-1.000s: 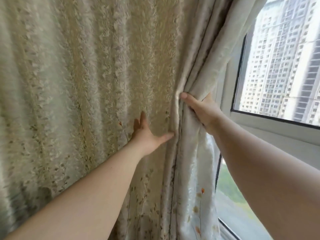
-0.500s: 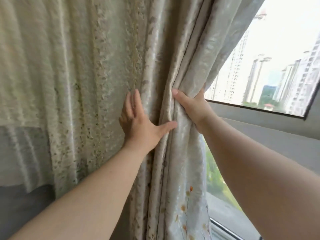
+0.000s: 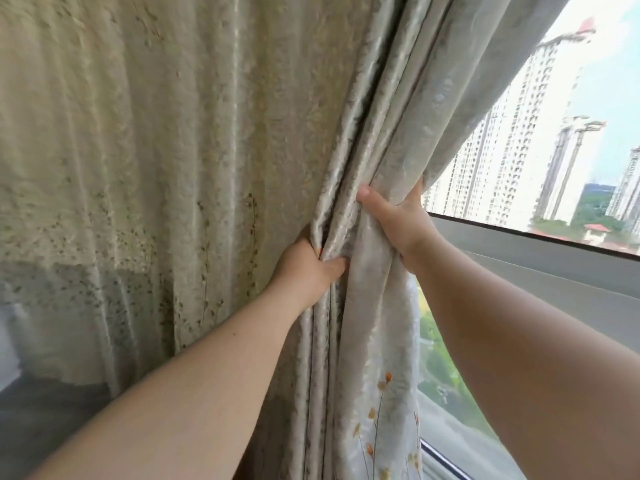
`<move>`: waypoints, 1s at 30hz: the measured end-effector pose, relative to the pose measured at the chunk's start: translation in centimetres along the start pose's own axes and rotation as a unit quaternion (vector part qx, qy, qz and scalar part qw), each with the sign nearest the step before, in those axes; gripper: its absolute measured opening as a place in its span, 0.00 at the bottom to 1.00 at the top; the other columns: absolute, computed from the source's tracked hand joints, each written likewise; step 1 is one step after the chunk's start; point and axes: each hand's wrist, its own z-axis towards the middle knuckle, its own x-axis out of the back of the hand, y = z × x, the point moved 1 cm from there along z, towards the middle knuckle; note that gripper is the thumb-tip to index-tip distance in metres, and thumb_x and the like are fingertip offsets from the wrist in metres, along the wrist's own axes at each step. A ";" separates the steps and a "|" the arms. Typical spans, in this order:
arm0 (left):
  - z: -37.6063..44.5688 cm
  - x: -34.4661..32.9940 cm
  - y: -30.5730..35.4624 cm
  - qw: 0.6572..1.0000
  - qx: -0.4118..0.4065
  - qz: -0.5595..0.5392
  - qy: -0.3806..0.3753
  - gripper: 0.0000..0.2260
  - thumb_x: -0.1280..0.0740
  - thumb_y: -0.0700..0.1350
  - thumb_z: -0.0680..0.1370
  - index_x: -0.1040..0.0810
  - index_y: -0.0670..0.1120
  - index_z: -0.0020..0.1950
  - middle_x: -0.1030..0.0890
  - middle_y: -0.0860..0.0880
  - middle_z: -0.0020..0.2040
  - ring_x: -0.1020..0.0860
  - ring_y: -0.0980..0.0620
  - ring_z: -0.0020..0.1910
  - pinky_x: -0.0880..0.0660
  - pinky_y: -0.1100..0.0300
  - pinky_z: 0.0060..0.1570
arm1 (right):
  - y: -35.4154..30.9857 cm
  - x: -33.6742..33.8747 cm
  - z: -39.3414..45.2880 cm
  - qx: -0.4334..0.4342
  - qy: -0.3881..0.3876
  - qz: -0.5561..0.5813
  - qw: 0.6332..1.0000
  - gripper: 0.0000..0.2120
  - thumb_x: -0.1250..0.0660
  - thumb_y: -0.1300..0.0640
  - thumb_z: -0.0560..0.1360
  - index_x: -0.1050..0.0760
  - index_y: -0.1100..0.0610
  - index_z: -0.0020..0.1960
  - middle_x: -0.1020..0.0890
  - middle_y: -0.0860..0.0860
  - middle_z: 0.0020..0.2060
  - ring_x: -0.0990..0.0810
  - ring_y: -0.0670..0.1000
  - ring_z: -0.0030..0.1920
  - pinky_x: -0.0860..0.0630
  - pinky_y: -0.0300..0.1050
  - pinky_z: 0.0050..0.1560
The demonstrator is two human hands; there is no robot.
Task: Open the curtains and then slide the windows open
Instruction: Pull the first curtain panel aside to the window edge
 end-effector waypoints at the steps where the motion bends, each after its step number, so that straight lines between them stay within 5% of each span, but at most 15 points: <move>1: 1.2 0.9 -1.0 1.000 -0.007 0.000 0.001 0.21 0.29 0.53 0.68 0.25 0.51 0.59 0.19 0.54 0.49 0.21 0.52 0.48 0.26 0.61 0.46 | 0.5 -1.2 1.0 -0.003 -0.003 -0.002 1.000 0.48 0.24 0.38 0.60 0.47 0.42 0.72 0.22 0.44 0.57 0.21 0.45 0.56 0.24 0.53 0.59; 5: 5.7 4.5 -5.3 0.999 -0.024 0.018 0.021 0.21 0.30 0.53 0.69 0.26 0.53 0.61 0.20 0.56 0.48 0.23 0.58 0.43 0.32 0.70 0.35 | 2.6 -7.0 5.0 -0.021 -0.028 -0.009 0.999 0.53 0.25 0.31 0.55 0.46 0.42 0.73 0.21 0.44 0.57 0.21 0.47 0.56 0.25 0.54 0.60; 11: 10.8 7.5 -10.3 0.996 0.002 0.058 0.062 0.24 0.29 0.55 0.68 0.27 0.51 0.62 0.20 0.51 0.53 0.22 0.49 0.52 0.27 0.60 0.48 | 6.7 -13.2 10.3 -0.015 -0.045 -0.008 0.999 0.53 0.25 0.31 0.55 0.44 0.44 0.72 0.22 0.43 0.56 0.22 0.45 0.56 0.26 0.53 0.61; 13: 12.8 8.9 -12.0 0.986 0.022 0.136 0.093 0.34 0.29 0.60 0.65 0.35 0.51 0.68 0.26 0.47 0.61 0.27 0.46 0.60 0.29 0.54 0.55 | 7.9 -15.1 12.2 -0.015 -0.053 -0.003 0.998 0.54 0.26 0.29 0.53 0.45 0.42 0.72 0.22 0.41 0.55 0.22 0.43 0.54 0.25 0.51 0.59; 15: 15.1 10.5 -14.0 0.965 0.079 0.212 0.132 0.47 0.30 0.65 0.62 0.49 0.52 0.74 0.42 0.46 0.72 0.41 0.43 0.70 0.37 0.46 0.65 | 9.1 -17.2 14.3 -0.005 -0.079 0.002 0.997 0.56 0.26 0.27 0.51 0.47 0.39 0.73 0.23 0.39 0.53 0.22 0.39 0.52 0.25 0.45 0.55; 18: 19.1 12.8 -17.0 0.955 0.168 0.191 0.155 0.57 0.29 0.68 0.59 0.62 0.54 0.74 0.61 0.50 0.76 0.57 0.43 0.74 0.49 0.39 0.69 | 11.1 -20.7 17.8 0.027 -0.119 0.013 0.992 0.58 0.25 0.29 0.54 0.51 0.41 0.75 0.25 0.44 0.63 0.24 0.46 0.60 0.27 0.51 0.62; 30: 29.8 20.3 -27.5 0.934 0.230 0.182 0.205 0.64 0.30 0.73 0.51 0.69 0.56 0.72 0.67 0.48 0.75 0.60 0.43 0.74 0.51 0.35 0.68 | 17.8 -34.4 28.9 0.022 -0.190 0.048 0.980 0.60 0.25 0.28 0.51 0.54 0.36 0.74 0.27 0.45 0.67 0.27 0.50 0.65 0.30 0.55 0.66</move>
